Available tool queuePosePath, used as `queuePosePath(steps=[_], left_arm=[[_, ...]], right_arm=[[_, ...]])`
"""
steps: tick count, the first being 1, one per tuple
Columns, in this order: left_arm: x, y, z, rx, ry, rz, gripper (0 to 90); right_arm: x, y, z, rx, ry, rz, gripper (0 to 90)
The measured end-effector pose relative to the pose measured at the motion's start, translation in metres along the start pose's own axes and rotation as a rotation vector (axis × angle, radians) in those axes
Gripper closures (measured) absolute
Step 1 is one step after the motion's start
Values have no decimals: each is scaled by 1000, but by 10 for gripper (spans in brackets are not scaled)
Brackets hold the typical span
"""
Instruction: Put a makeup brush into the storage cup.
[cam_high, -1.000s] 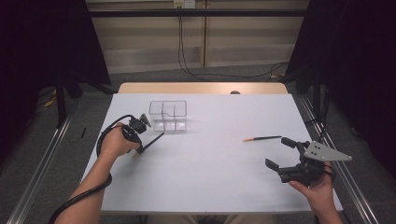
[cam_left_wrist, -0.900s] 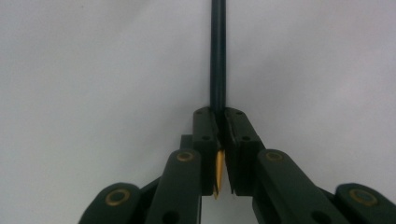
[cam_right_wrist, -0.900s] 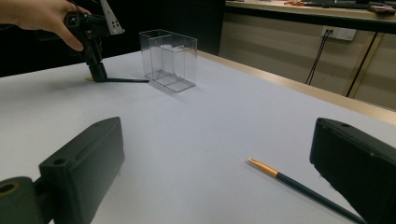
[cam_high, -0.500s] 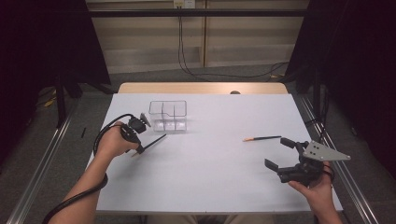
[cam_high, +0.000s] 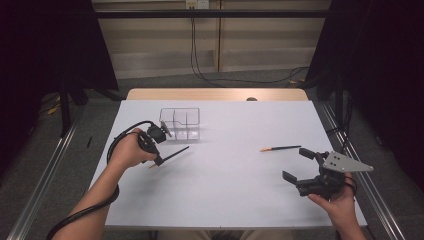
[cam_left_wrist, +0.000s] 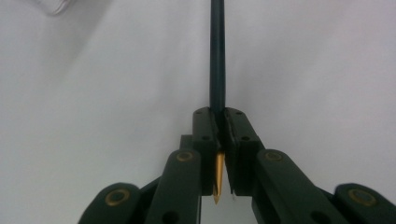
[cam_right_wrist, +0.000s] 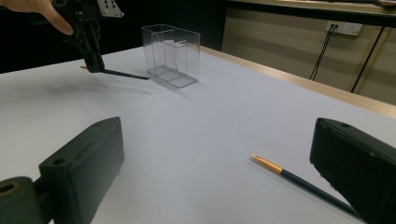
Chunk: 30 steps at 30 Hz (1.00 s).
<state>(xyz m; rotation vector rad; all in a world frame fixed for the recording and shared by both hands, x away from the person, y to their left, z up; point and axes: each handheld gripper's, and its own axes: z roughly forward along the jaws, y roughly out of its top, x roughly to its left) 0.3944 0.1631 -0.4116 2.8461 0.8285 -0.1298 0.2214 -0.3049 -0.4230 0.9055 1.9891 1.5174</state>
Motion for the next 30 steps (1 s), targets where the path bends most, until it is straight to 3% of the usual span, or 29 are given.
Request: queuePosePath(steps=[5, 18, 22, 24, 30], left_arm=[[-14, 11, -2, -2, -14, 60, 840], [-34, 25, -2, -32, -49, 129, 840], [-39, 28, -3, -30, -53, 151, 840], [-44, 31, -4, -17, -49, 184, 840], [-52, 38, -4, -27, -62, 209, 840]], right_arm=[[0, -1, 1, 6, 6, 1, 23], [-2, -1, 0, 16, 4, 11, 23], [-1, -1, 1, 16, 5, 6, 23], [-1, -1, 1, 18, 9, 4, 23], [-1, -1, 2, 22, 11, 2, 23]])
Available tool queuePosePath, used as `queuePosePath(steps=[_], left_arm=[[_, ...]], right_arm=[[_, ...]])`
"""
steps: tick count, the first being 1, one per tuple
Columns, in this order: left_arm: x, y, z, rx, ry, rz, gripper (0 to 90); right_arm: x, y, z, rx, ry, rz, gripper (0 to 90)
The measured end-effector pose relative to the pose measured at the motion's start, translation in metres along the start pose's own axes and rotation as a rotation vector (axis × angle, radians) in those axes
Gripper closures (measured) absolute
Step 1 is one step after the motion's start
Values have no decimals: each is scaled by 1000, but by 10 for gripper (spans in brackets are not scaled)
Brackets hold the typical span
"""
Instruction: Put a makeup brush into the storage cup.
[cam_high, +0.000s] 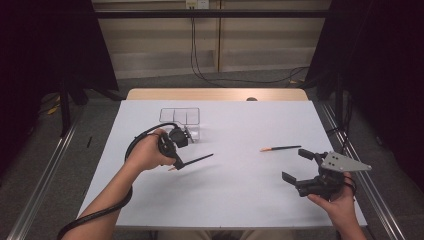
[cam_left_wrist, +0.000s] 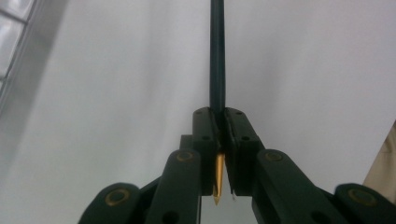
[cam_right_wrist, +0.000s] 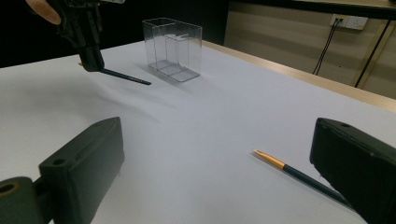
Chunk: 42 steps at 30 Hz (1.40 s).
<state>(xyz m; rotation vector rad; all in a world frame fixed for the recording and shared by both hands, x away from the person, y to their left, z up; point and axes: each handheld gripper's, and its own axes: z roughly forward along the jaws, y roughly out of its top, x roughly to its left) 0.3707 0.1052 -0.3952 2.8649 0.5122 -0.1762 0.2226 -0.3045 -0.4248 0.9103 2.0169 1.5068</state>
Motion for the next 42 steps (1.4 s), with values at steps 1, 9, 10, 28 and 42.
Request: queuePosePath(steps=[1, 9, 10, 28, 42], left_arm=[[-1, 2, 0, 1, 1, 12, 839], [-9, 12, 4, -6, -7, 47, 839], [-9, 12, 4, -6, -7, 47, 839], [-23, 32, 6, -13, -19, 125, 839], [-27, 42, 10, -9, -42, 154, 839]], right_arm=[[0, 0, 0, 0, 0, 0, 23], [1, -1, 0, 5, 3, -3, 23], [1, -1, 0, 5, 3, -3, 23], [0, 5, 23, 116, 75, 14, 27], [3, 22, 54, 274, 173, -58, 42]])
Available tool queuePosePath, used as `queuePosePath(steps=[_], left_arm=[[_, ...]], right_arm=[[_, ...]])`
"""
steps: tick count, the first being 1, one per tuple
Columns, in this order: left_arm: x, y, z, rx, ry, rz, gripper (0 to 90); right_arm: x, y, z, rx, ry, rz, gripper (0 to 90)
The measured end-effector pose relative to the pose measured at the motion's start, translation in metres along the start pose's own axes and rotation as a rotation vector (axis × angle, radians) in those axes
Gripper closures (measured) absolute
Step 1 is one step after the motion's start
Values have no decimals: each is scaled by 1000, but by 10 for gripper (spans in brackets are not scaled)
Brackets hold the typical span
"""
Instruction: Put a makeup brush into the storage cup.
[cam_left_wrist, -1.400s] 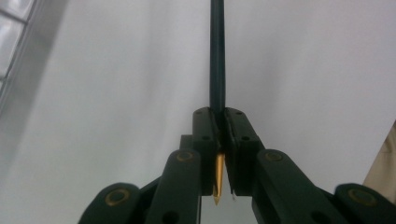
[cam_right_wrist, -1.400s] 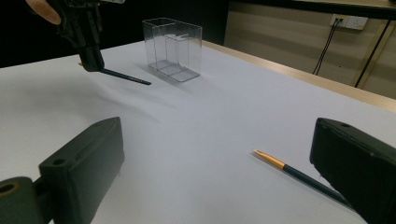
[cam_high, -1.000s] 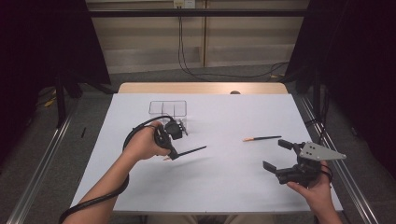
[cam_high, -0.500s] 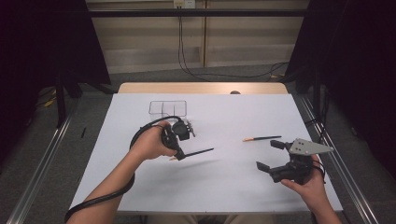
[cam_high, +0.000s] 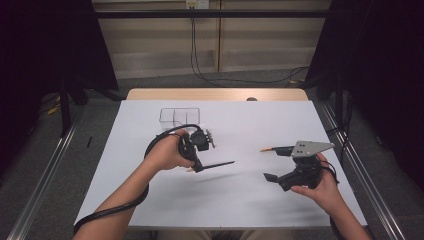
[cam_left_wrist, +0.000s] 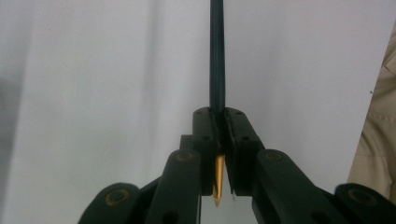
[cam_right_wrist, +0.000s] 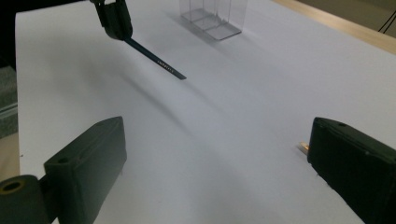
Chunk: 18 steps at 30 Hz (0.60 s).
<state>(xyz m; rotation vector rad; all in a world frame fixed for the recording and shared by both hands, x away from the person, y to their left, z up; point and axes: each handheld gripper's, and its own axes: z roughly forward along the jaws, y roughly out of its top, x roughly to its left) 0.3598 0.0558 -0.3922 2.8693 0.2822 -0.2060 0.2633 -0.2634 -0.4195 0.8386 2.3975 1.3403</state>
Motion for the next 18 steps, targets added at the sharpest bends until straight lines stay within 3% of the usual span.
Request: queuePosePath(steps=[4, 11, 18], left_arm=[[-1, 2, 1, -3, -5, 8, 839], [-4, 6, 2, 9, -15, 36, 839], [-4, 7, 4, 6, -18, 34, 839]], right_arm=[[-1, 8, 7, 80, 21, -28, 45], [0, 21, 15, 166, 45, -84, 71], [3, 31, 26, 242, 68, -128, 84]])
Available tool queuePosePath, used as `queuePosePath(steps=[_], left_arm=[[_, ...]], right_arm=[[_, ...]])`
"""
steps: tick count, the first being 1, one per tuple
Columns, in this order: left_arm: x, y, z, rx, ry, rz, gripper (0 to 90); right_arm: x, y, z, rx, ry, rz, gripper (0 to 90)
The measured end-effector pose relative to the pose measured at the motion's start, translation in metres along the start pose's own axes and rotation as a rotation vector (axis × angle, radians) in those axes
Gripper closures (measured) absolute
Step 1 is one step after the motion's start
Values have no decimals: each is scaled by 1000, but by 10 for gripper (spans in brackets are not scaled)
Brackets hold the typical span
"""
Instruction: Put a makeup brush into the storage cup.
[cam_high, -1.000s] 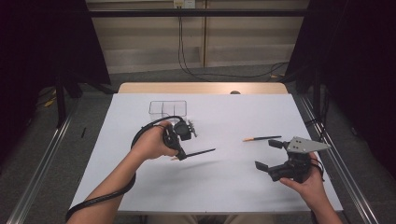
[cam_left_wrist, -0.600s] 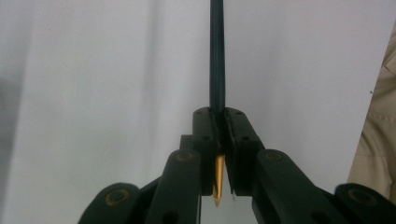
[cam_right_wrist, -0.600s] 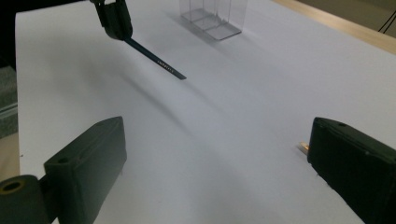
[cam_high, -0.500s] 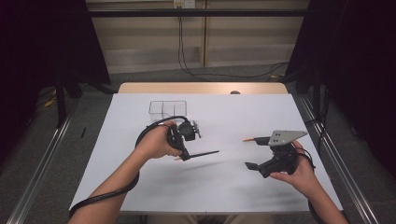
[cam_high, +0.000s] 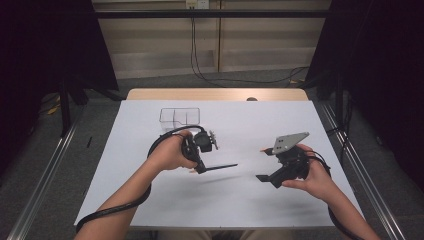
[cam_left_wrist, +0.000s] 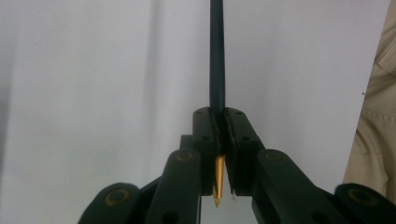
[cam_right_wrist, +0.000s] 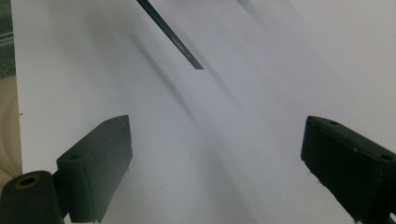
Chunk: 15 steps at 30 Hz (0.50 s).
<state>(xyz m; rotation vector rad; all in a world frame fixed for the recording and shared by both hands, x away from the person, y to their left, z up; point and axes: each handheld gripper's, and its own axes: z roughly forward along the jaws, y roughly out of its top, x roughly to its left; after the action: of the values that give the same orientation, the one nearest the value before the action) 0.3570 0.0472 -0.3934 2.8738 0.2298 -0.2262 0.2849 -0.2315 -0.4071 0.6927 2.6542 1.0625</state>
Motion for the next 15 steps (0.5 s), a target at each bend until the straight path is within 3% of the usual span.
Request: queuePosePath(steps=[5, 15], left_arm=[[-3, 5, -1, -1, -3, 20, 839], [-8, 15, 2, 1, -11, 49, 839]], right_arm=[[0, 6, 9, 52, 11, -31, 103], [-2, 12, 10, 87, 34, -40, 207]])
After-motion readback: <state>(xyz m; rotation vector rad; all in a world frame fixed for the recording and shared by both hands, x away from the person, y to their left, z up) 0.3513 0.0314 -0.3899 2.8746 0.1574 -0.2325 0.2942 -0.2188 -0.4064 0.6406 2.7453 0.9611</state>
